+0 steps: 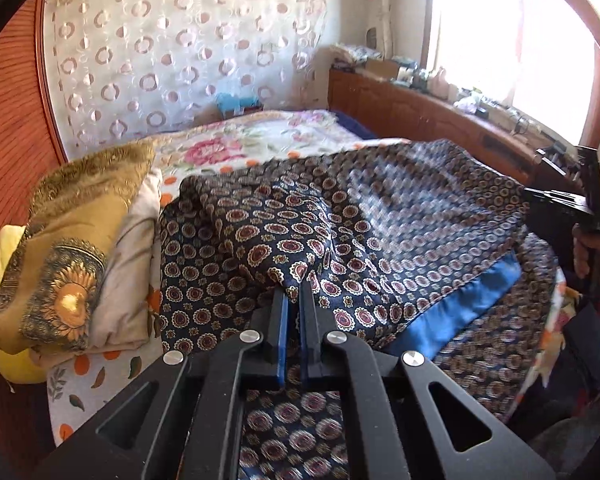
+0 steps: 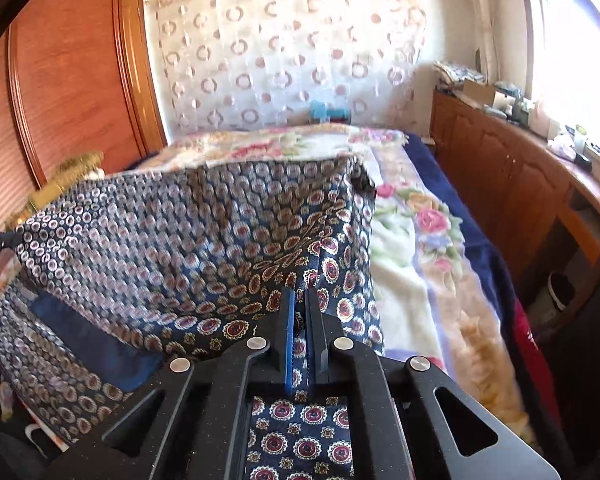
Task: Fold small clothes
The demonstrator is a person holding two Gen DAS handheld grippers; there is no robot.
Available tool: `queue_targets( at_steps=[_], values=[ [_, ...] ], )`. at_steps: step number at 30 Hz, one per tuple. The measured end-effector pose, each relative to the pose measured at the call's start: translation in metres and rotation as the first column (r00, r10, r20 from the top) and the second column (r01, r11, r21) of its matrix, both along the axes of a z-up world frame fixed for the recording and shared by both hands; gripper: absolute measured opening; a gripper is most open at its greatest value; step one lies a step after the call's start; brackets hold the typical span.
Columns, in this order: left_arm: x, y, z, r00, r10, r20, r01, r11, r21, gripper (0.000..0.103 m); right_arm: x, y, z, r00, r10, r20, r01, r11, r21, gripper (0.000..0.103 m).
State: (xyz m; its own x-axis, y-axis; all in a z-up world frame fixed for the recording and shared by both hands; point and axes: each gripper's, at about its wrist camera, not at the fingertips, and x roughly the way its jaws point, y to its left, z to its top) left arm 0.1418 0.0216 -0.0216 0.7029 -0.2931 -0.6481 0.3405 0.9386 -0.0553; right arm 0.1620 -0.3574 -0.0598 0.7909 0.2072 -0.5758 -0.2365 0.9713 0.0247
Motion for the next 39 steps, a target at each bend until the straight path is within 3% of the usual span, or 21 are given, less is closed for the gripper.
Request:
queue_targets(
  at_steps=[10, 16, 22, 26, 31, 34, 39],
  values=[
    [-0.053, 0.009, 0.006, 0.999, -0.025, 0.02, 0.026, 0.997, -0.07, 0.005, -0.04, -0.004, 0.019, 0.998, 0.043, 0.047, -0.043, 0.999, -0.004, 0.004],
    [-0.075, 0.012, -0.018, 0.999, -0.005, -0.037, 0.003, 0.998, -0.065, 0.005, -0.051, -0.015, 0.013, 0.999, 0.033, 0.028, -0.032, 0.999, -0.036, 0.004],
    [-0.079, 0.009, -0.046, 0.995, 0.003, -0.097, -0.009, 0.998, -0.064, 0.005, -0.041, -0.012, 0.003, 0.999, 0.01, -0.045, -0.012, 0.999, -0.037, 0.004],
    [-0.074, 0.011, -0.047, 0.995, 0.01, -0.097, -0.018, 0.997, -0.079, 0.005, -0.036, -0.011, -0.002, 0.997, -0.006, -0.075, 0.004, 1.0, -0.031, 0.004],
    [-0.077, 0.014, -0.013, 1.0, 0.008, -0.019, -0.01, 0.995, -0.103, 0.005, -0.04, -0.007, 0.023, 1.0, 0.012, -0.022, -0.013, 0.999, -0.031, 0.004],
    [-0.083, 0.012, -0.003, 1.0, 0.007, 0.004, -0.007, 0.997, -0.082, 0.005, -0.048, -0.001, 0.044, 0.999, 0.03, 0.026, -0.029, 0.998, -0.052, 0.004],
    [-0.072, 0.013, -0.031, 0.997, 0.041, -0.069, -0.044, 0.998, -0.042, 0.006, -0.038, 0.004, 0.031, 1.0, 0.019, -0.018, -0.021, 0.996, -0.089, 0.004]
  ],
)
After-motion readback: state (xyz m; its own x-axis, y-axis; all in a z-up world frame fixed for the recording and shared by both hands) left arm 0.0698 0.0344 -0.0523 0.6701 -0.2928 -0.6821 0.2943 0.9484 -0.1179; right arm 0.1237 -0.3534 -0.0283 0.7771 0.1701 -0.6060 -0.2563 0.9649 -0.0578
